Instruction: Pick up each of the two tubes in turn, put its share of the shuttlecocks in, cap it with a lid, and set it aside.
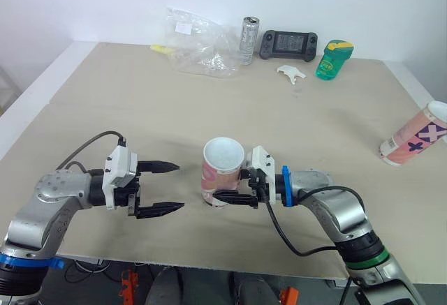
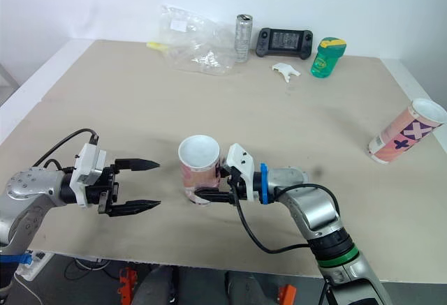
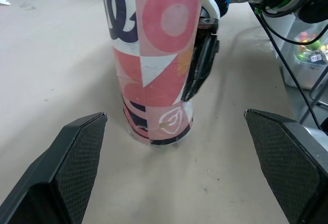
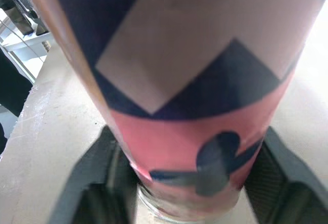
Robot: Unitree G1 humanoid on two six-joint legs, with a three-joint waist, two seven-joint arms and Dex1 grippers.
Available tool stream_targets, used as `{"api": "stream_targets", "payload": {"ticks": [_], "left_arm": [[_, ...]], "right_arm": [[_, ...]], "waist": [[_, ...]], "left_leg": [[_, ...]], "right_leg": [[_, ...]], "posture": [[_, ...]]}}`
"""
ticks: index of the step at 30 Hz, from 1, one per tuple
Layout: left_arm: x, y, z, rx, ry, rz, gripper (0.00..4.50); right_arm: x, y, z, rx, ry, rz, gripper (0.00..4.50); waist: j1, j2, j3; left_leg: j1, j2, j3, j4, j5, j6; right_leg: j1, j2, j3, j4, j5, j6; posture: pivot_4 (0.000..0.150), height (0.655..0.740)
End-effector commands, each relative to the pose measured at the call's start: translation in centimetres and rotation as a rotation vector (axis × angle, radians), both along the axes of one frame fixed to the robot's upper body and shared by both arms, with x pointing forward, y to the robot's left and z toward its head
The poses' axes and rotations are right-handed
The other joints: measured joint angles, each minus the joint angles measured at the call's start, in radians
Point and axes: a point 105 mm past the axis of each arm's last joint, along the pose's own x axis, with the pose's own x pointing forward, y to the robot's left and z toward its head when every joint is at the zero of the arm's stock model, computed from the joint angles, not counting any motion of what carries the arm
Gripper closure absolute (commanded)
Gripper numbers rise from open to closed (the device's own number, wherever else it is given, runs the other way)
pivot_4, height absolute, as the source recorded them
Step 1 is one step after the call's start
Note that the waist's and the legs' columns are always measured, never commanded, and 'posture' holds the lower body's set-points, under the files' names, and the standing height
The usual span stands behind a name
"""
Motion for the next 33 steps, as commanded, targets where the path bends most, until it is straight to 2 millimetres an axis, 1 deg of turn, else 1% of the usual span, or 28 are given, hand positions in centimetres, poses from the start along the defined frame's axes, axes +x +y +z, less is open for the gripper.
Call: {"api": "stream_targets", "payload": {"ticks": [1, 4, 8, 9, 10, 12, 13, 14, 16, 17, 20, 21, 23, 27, 29, 32, 33], "left_arm": [[-0.2, -0.6, 0.9, -0.009, -0.057, -0.037, 0.0], [0.2, -1.1, 0.9, -0.017, -0.066, -0.062, 0.0], [1.7, -2.5, 1.7, -0.048, -0.104, -0.077, 0.0], [2.1, -2.9, 2.1, -0.062, -0.112, -0.08, 0.0], [2.7, -3.4, 2.5, -0.082, -0.126, -0.077, 0.0], [3.4, -4.2, 3.2, -0.115, -0.132, -0.083, 0.0], [3.7, -4.7, 3.7, -0.14, -0.134, -0.09, 0.0], [4.1, -5.9, 4.6, -0.193, -0.132, -0.104, 0.0], [4.8, -7.4, 5.9, -0.253, -0.128, -0.113, 0.0], [5.0, -7.8, 6.1, -0.264, -0.127, -0.109, 0.0], [5.9, -9.2, 7.0, -0.305, -0.139, -0.094, 0.0], [6.2, -9.5, 7.3, -0.318, -0.138, -0.086, 0.0], [6.6, -10.0, 7.6, -0.325, -0.145, -0.082, 0.0], [6.9, -10.6, 7.3, -0.306, -0.146, -0.089, 0.0], [6.9, -10.7, 6.7, -0.278, -0.134, -0.099, 0.0], [7.1, -10.4, 5.8, -0.241, -0.12, -0.087, 0.0], [7.2, -10.3, 5.6, -0.23, -0.121, -0.08, 0.0]], "right_arm": [[0.0, -0.5, 1.3, 0.014, -0.031, -0.002, 1.76], [0.4, -1.5, 2.2, 0.017, -0.059, -0.038, 1.76], [2.3, -4.8, 4.4, 0.046, -0.12, -0.196, 1.76], [2.9, -6.1, 4.9, 0.057, -0.132, -0.256, 1.76], [3.9, -8.1, 5.4, 0.062, -0.153, -0.35, 1.76], [5.0, -10.9, 6.1, 0.076, -0.174, -0.483, 1.76], [5.5, -12.8, 6.4, 0.091, -0.173, -0.566, 1.76], [6.2, -16.3, 6.5, 0.085, -0.183, -0.717, 1.76], [6.8, -20.8, 6.3, 0.059, -0.197, -0.915, 1.76], [6.9, -21.9, 6.0, 0.044, -0.202, -0.964, 1.76], [7.5, -26.9, 5.3, 0.055, -0.201, -1.191, 1.76], [7.5, -27.9, 5.3, 0.076, -0.198, -1.238, 1.76], [7.6, -28.9, 5.2, 0.109, -0.191, -1.282, 1.76], [7.6, -29.4, 4.7, 0.151, -0.168, -1.305, 1.76], [7.6, -29.5, 3.9, 0.158, -0.137, -1.319, 1.76], [7.6, -29.2, 2.4, 0.151, -0.076, -1.301, 1.76], [7.5, -29.0, 1.9, 0.151, -0.049, -1.291, 1.48]], "waist": [[0.0, 0.0, 0.0], [0.003, 0.0, 0.0], [0.005, 0.0, 0.0], [0.005, 0.0, 0.0], [0.004, 0.0, 0.0], [0.003, 0.0, 0.0], [0.004, 0.0, 0.0], [0.004, 0.0, 0.0], [0.014, 0.0, 0.0], [0.014, 0.0, 0.0], [0.01, 0.001, 0.0], [0.006, 0.001, 0.0], [-0.001, 0.004, 0.001], [-0.005, 0.008, 0.0], [-0.004, 0.008, 0.0], [-0.003, 0.008, 0.0], [-0.003, 0.008, 0.0]], "left_leg": [[0.0, 0.0, 0.0, 0.0, 0.0, 0.0], [0.0, 0.0, 0.0, 0.0, 0.0, 0.0], [0.0, -0.002, 0.0, 0.002, 0.0, 0.0], [0.0, -0.002, 0.0, 0.002, 0.0, 0.0], [-0.001, -0.002, 0.0, 0.003, 0.0, 0.0], [-0.001, -0.002, 0.0, 0.003, 0.0, 0.0], [0.0, -0.002, 0.0, 0.003, 0.0, 0.0], [-0.001, -0.002, 0.0, 0.003, 0.0, 0.0], [-0.002, -0.004, -0.002, 0.003, 0.0, 0.0], [-0.002, -0.005, -0.002, 0.003, 0.0, 0.0], [-0.003, -0.005, -0.001, 0.002, 0.0, 0.001], [-0.003, -0.005, -0.001, 0.002, -0.001, 0.001], [-0.003, -0.005, -0.001, 0.002, -0.001, 0.001], [-0.002, -0.005, -0.001, 0.001, -0.001, 0.001], [-0.002, -0.005, -0.001, 0.001, -0.001, 0.001], [-0.002, -0.006, -0.001, 0.002, 0.0, 0.001], [-0.002, -0.007, -0.001, 0.002, 0.0, 0.001]], "right_leg": [[0.0, 0.0, 0.0, 0.0, 0.0, 0.0], [0.0, 0.0, 0.0, 0.0, 0.0, 0.0], [0.001, -0.001, 0.0, 0.0, 0.001, 0.002], [0.001, -0.001, 0.0, 0.0, 0.002, 0.002], [0.002, -0.001, 0.001, -0.001, 0.002, 0.003], [0.002, -0.001, 0.001, -0.001, 0.002, 0.003], [0.002, -0.001, 0.001, -0.002, 0.003, 0.003], [0.002, -0.001, 0.001, -0.002, 0.003, 0.003], [0.003, -0.001, 0.001, -0.002, 0.003, 0.004], [0.003, -0.001, 0.001, -0.003, 0.003, 0.004], [0.005, -0.002, 0.002, -0.008, 0.007, 0.001], [0.005, -0.002, 0.002, -0.008, 0.007, 0.001], [0.005, -0.002, 0.003, -0.009, 0.007, 0.001], [0.005, -0.001, 0.004, -0.009, 0.007, 0.001], [0.005, -0.001, 0.003, -0.008, 0.007, 0.001], [0.006, -0.002, 0.003, -0.009, 0.007, 0.002], [0.006, -0.002, 0.004, -0.009, 0.008, 0.003]], "posture": [[0.15, 0.7394], [0.15, 0.7394], [0.15, 0.7394], [0.15, 0.7394], [0.15, 0.7394], [0.15, 0.7394], [0.15, 0.7394], [0.15, 0.7394], [0.15, 0.7394], [0.15, 0.7394], [0.15, 0.7394], [0.15, 0.7394], [0.15, 0.7394], [0.15, 0.7394], [0.15, 0.7394], [0.15, 0.7394], [0.15, 0.7394]]}}
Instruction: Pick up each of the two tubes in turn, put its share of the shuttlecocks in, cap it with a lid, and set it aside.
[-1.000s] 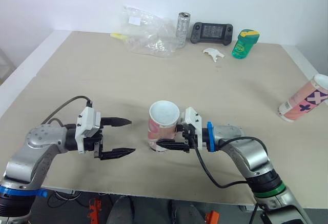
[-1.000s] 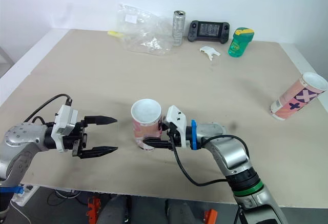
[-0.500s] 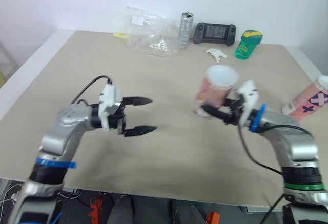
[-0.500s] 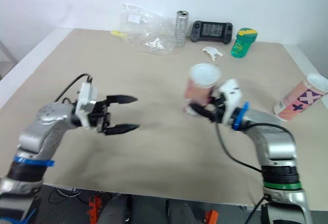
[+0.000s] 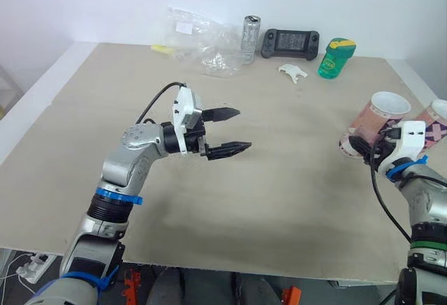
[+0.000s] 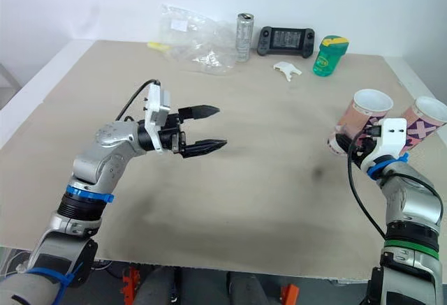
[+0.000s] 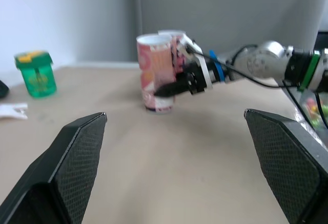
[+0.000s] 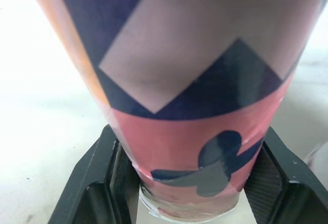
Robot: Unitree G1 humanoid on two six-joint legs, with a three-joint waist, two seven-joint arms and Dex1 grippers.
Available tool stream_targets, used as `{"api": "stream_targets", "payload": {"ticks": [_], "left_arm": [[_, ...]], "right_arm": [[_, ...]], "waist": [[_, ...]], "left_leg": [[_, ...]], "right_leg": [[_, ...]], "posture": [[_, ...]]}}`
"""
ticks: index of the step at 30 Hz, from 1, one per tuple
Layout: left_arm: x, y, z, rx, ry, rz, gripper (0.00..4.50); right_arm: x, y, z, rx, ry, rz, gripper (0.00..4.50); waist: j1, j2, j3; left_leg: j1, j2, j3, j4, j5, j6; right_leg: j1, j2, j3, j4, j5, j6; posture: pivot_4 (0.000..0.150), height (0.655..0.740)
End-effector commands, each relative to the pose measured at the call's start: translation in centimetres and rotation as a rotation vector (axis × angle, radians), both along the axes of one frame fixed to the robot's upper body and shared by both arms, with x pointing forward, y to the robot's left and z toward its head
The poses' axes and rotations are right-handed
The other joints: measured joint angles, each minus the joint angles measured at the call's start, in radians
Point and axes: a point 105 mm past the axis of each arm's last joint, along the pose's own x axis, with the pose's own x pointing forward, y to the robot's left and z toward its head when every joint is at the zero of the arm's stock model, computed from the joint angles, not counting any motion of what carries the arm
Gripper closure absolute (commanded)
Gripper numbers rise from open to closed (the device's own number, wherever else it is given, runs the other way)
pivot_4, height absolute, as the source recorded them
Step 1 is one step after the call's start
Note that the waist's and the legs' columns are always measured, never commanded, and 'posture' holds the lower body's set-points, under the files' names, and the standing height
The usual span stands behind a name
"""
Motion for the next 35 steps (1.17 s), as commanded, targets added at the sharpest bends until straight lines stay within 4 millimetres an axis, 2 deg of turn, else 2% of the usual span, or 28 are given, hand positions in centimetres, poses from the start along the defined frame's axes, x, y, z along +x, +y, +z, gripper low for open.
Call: {"api": "stream_targets", "payload": {"ticks": [1, 2, 3, 5, 7, 10, 15, 18, 22, 24, 29, 35], "left_arm": [[0.0, 0.5, 0.0, 0.031, -0.038, 0.014, 0.0], [0.0, 0.6, -0.2, 0.033, -0.031, 0.015, 0.0], [-0.1, 0.7, -0.2, 0.035, -0.029, 0.014, 0.0], [-0.3, 0.8, -0.4, 0.042, -0.03, 0.014, 0.0], [-0.3, 1.0, -0.6, 0.051, -0.036, 0.026, 0.0], [-0.3, 1.6, -0.9, 0.062, -0.027, 0.046, 0.0], [0.1, 5.0, -3.2, 0.16, -0.005, 0.198, 0.0], [0.4, 6.8, -4.1, 0.177, 0.045, 0.284, 0.0], [-0.7, 10.0, -5.6, 0.153, 0.144, 0.396, 0.0], [-1.1, 10.5, -6.0, 0.146, 0.17, 0.424, 0.0], [-1.4, 10.8, -6.5, 0.133, 0.198, 0.465, 0.0], [-1.3, 11.3, -6.8, 0.112, 0.2, 0.489, 0.0]], "right_arm": [[-0.2, 0.0, -0.5, 0.044, 0.012, 0.014, 1.12], [-0.3, 0.1, -0.8, 0.055, 0.021, 0.026, 0.88], [-0.4, 0.0, -1.2, 0.048, 0.033, 0.02, 0.27], [-0.7, -0.8, -2.4, 0.017, 0.082, -0.025, 0.11], [-0.9, -1.6, -3.0, 0.028, 0.116, -0.065, 0.11], [-1.3, -1.6, -2.9, 0.003, 0.116, -0.039, 0.11], [-3.5, -2.0, -2.1, -0.055, 0.113, 0.024, 0.11], [-5.0, -0.4, -1.4, -0.03, 0.109, 0.142, 0.11], [-7.5, 6.0, -1.1, -0.068, 0.155, 0.459, 0.11], [-7.4, 7.6, -0.1, -0.046, 0.117, 0.505, 0.11], [-7.0, 8.0, -0.3, -0.028, 0.114, 0.5, 0.11], [-7.6, 6.8, -1.2, 0.01, 0.143, 0.456, 0.11]], "waist": [[0.0, 0.0, 0.0], [0.0, 0.0, 0.0], [0.001, 0.0, 0.0], [0.001, 0.0, 0.0], [0.002, 0.0, 0.0], [0.002, 0.0, 0.0], [0.004, 0.001, 0.0], [0.004, 0.001, 0.0], [-0.001, 0.002, -0.001], [-0.009, 0.002, -0.001], [0.003, 0.0, 0.0], [0.006, 0.0, 0.0]], "left_leg": [[0.0, 0.0, 0.0, 0.0, 0.0, 0.0], [0.0, 0.0, 0.0, 0.0, 0.0, 0.0], [0.0, 0.0, 0.0, 0.001, 0.0, 0.0], [0.0, 0.0, 0.0, 0.001, 0.0, 0.0], [0.0, 0.0, 0.0, 0.001, 0.001, 0.0], [0.0, -0.001, 0.0, 0.001, 0.001, 0.0], [0.001, -0.001, -0.001, 0.0, 0.001, 0.0], [0.001, -0.001, -0.001, -0.001, 0.0, 0.001], [0.001, -0.001, -0.001, 0.0, 0.0, 0.001], [0.003, 0.001, 0.0, 0.0, 0.0, 0.001], [0.005, 0.001, 0.001, 0.001, 0.004, 0.002], [0.005, -0.002, 0.003, 0.001, 0.005, 0.004]], "right_leg": [[0.001, 0.0, 0.0, -0.001, 0.0, 0.001], [0.001, 0.0, 0.0, -0.001, 0.0, 0.001], [0.001, 0.0, 0.0, -0.001, 0.001, 0.001], [0.001, 0.0, 0.0, -0.001, 0.001, 0.002], [0.001, 0.0, 0.0, -0.001, 0.001, 0.002], [0.002, -0.001, 0.0, -0.001, 0.001, 0.002], [0.002, -0.001, -0.001, -0.002, 0.001, 0.002], [0.002, -0.002, -0.001, -0.002, 0.0, 0.001], [0.003, -0.002, -0.001, -0.003, -0.002, 0.007], [0.003, -0.002, -0.001, -0.003, -0.002, 0.006], [0.006, -0.002, -0.001, -0.003, 0.001, 0.003], [0.009, -0.006, -0.001, -0.006, 0.001, 0.005]], "posture": [[0.15, 0.7394], [0.15, 0.7394], [0.15, 0.7394], [0.15, 0.7394], [0.15, 0.7394], [0.15, 0.7394], [0.15, 0.7394], [0.15, 0.7394], [0.15, 0.7394], [0.15, 0.7394], [0.15, 0.7394], [0.15, 0.7394]]}}
